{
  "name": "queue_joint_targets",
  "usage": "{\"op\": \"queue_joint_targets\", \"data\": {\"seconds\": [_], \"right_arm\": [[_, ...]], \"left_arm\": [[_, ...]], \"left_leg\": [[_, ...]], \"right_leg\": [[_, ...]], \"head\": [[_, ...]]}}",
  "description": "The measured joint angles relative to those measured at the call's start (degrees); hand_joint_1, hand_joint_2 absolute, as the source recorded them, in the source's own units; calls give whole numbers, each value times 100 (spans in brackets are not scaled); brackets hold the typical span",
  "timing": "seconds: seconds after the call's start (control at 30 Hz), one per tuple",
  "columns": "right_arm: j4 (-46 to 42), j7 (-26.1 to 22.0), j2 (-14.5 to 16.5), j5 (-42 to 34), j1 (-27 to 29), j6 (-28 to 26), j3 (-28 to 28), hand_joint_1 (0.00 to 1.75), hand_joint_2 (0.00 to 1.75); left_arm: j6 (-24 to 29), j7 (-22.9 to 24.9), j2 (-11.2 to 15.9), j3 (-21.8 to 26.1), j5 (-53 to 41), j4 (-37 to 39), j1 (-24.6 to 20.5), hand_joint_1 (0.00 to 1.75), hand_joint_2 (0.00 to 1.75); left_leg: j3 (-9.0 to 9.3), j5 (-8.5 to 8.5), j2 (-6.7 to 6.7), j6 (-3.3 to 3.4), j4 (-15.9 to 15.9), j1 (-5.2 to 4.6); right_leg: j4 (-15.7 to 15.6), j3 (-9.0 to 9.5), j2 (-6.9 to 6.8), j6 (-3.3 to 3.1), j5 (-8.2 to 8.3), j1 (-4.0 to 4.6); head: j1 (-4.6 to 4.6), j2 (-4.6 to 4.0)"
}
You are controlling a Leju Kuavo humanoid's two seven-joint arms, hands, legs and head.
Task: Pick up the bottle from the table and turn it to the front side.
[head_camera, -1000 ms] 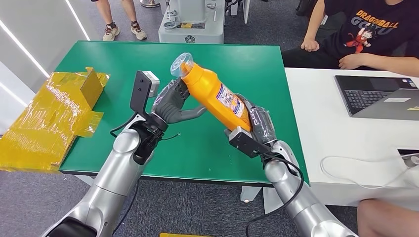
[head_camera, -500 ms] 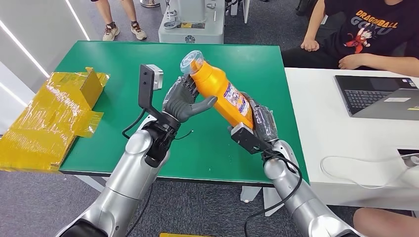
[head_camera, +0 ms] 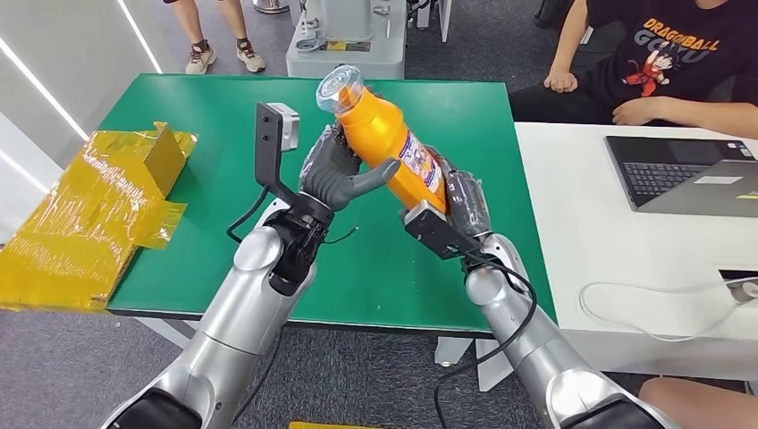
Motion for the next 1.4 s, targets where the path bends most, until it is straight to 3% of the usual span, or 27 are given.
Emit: {"op": "queue_joint_targets", "data": {"seconds": [0.53, 1.33, 1.4], "right_arm": [[-518, 167, 150, -12, 81, 266, 22, 175, 175], [-100, 151, 169, -79, 295, 265, 22, 175, 175], [-57, 155, 181, -63, 287, 262, 22, 175, 175]], "left_arm": [[-67, -266, 459, 52, -523, 106, 60, 0, 175], [136, -130, 460, 101, -493, 112, 178, 3, 175], [150, -125, 456, 103, -493, 111, 197, 91, 175]], "left_leg": [[-1, 0, 0, 0, 1, 0], [-2, 0, -2, 0, 0, 0], [-2, 0, -2, 0, 0, 0]], "right_leg": [[-1, -1, -2, 0, 0, -1], [-1, 0, -2, 0, 0, -1], [-1, 0, -2, 0, 0, -1]], "head": [[0, 0], [0, 0], [0, 0]]}}
